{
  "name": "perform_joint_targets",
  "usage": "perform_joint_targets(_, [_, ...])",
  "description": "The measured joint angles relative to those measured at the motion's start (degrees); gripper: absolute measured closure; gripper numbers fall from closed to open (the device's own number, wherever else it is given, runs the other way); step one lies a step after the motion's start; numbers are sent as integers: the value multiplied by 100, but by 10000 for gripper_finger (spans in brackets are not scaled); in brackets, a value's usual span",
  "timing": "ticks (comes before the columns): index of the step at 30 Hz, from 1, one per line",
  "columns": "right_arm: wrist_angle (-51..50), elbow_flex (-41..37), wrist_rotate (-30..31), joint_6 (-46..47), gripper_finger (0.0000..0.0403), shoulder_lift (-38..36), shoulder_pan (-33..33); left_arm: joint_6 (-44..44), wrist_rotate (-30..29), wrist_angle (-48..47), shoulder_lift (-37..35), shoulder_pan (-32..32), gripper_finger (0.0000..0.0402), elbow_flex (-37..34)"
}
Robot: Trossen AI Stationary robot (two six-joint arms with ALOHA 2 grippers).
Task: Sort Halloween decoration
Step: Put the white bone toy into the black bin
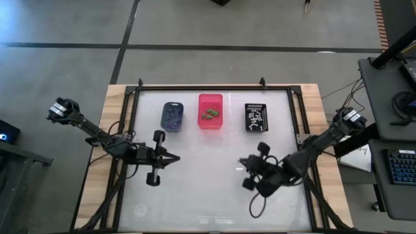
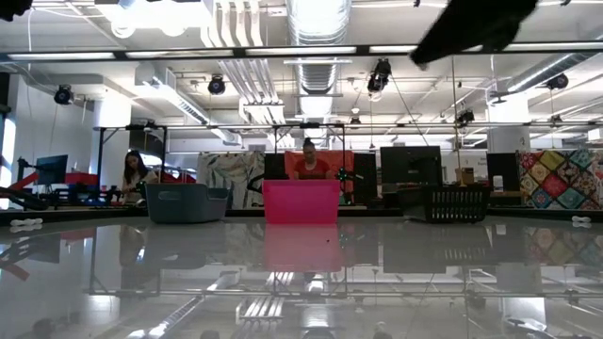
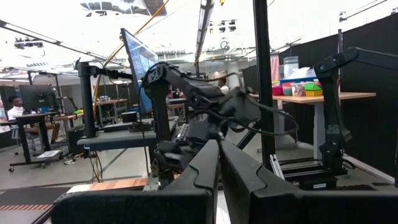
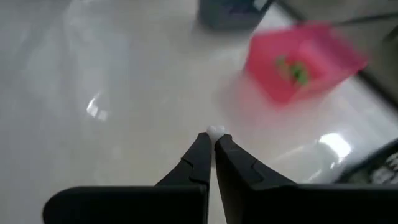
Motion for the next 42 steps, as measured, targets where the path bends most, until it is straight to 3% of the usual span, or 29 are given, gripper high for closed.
perform_joint_targets(4, [167, -30, 461, -33, 394, -122, -544, 0, 0, 5, -2, 1, 402, 0])
perform_joint_targets(9, [125, -80, 133, 44, 394, -229, -1618, -2, -1, 20, 0, 1, 402, 0])
perform_joint_targets(17, [64, -78, -1977, -529, 394, -266, -3882, -2, -2, 31, 0, 1, 402, 0])
perform_joint_targets(20, [-50, -78, -3098, -889, 394, -266, -4697, -10, -1, 38, -1, 1, 402, 0])
perform_joint_targets(25, [-890, -78, -4314, -1018, 394, -266, -5819, -65, -1, 36, 0, 0, 402, 0])
perform_joint_targets(30, [-1594, -124, -4335, -763, 394, -266, -6456, -68, -2, 33, 0, 1, 402, 0])
perform_joint_targets(42, [-1501, -170, -4038, -804, 394, -259, -6523, -68, -433, 25, 0, 1, 402, 0])
